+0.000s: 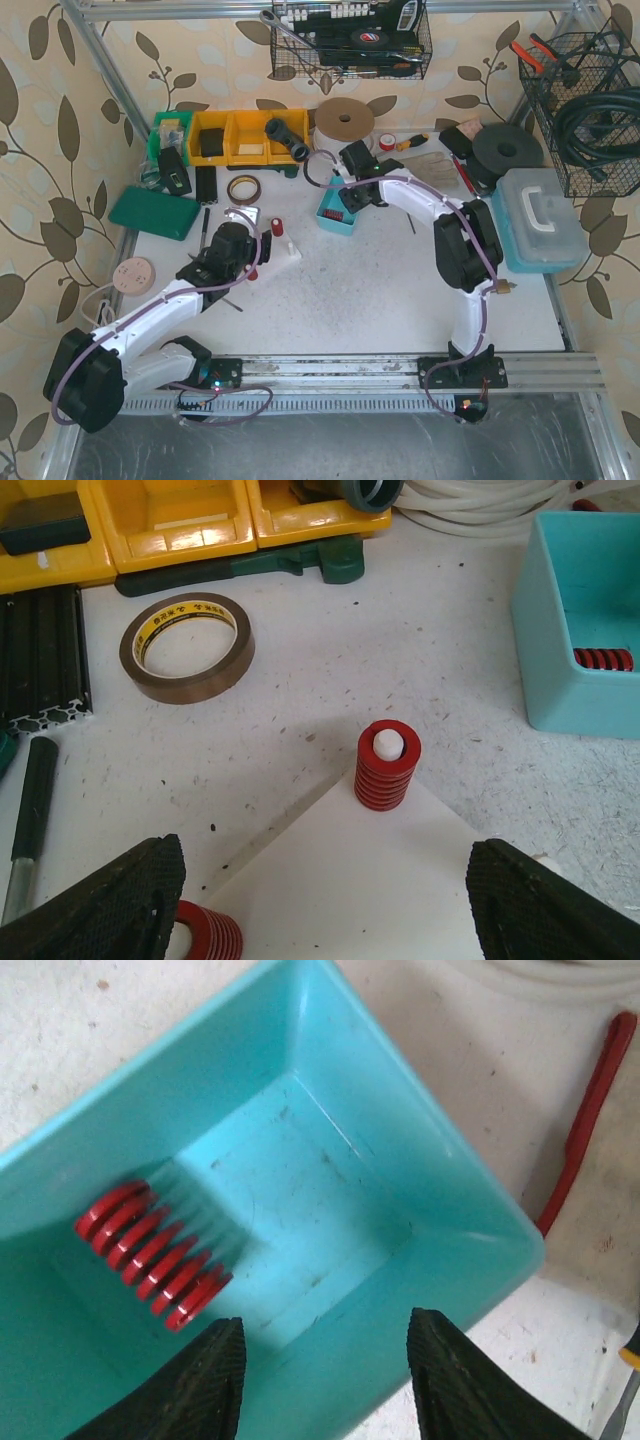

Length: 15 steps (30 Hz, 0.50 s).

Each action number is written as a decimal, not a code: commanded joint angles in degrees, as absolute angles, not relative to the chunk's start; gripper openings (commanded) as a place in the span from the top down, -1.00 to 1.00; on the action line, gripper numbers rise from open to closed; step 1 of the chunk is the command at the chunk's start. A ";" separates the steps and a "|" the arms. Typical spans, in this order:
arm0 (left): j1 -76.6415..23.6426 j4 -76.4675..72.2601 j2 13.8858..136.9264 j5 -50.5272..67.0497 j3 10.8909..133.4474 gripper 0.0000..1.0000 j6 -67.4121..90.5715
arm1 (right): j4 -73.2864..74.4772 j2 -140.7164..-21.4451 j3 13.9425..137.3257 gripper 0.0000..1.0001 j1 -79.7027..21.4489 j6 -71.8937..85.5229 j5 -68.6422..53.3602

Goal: Install the large spring

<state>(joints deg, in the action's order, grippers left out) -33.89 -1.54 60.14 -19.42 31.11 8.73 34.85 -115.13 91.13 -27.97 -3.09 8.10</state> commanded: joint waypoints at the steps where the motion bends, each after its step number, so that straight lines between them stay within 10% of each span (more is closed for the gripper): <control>1: -34.40 -5.32 57.59 -19.63 30.14 -0.61 7.28 | 38.41 -117.57 95.24 0.07 -28.00 -2.96 8.73; 15: -34.39 -7.55 53.79 -19.07 27.97 -0.64 6.65 | 39.60 -116.15 100.70 0.09 -26.18 -11.51 -1.37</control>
